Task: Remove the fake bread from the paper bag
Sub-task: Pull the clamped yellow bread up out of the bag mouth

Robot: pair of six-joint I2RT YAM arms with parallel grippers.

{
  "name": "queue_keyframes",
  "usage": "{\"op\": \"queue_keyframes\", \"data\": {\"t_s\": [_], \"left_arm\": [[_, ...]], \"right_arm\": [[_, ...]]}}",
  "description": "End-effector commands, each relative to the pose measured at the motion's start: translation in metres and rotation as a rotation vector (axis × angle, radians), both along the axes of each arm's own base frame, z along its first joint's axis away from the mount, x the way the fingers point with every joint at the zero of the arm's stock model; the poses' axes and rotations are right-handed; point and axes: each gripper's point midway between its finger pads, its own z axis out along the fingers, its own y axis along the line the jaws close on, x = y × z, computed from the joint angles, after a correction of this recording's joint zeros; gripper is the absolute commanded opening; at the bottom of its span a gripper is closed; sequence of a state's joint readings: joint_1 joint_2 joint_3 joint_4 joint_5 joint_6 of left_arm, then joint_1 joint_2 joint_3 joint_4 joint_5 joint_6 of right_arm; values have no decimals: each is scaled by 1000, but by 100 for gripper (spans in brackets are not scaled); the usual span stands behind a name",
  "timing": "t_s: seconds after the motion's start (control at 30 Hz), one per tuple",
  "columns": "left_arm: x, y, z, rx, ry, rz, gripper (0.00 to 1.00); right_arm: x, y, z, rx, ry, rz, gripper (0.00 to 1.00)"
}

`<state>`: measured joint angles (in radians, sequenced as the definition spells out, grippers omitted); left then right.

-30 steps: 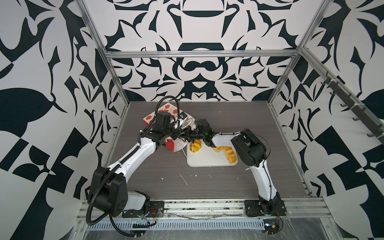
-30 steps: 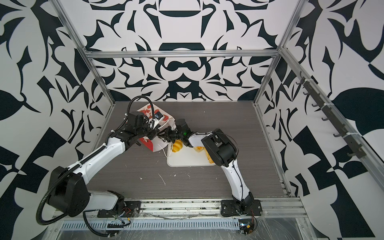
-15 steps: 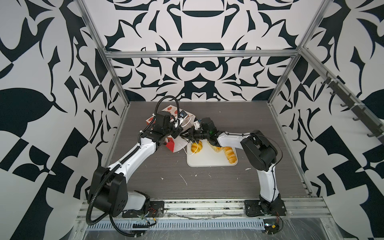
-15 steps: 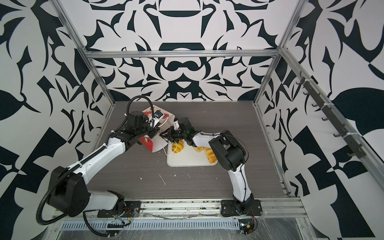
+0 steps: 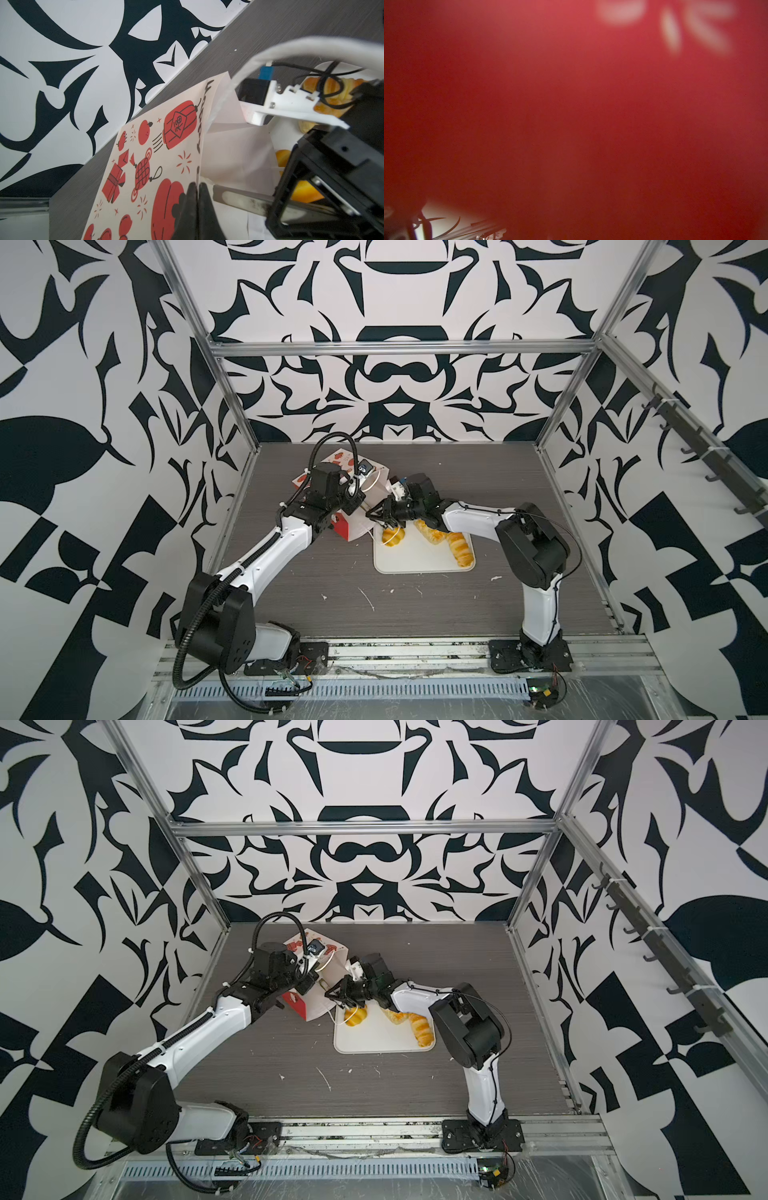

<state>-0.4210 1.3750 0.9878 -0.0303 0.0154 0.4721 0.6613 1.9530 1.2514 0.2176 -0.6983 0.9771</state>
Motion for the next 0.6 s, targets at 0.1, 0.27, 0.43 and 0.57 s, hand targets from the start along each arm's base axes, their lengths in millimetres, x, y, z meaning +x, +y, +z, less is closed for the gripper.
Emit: {"op": "queue_keyframes", "data": {"t_s": [0.1, 0.27, 0.43, 0.57], "left_arm": [[1, -3, -5, -8, -8, -7, 0], [-1, -11, -5, -12, -12, -29, 0], [4, -20, -10, -25, -28, -40, 0], [14, -21, -15, -31, -43, -20, 0]], "right_arm": [[0, -8, 52, 54, -159, 44, 0], [9, 0, 45, 70, -142, 36, 0], [14, 11, 56, 145, -91, 36, 0], [6, 2, 61, 107, -102, 52, 0]]}}
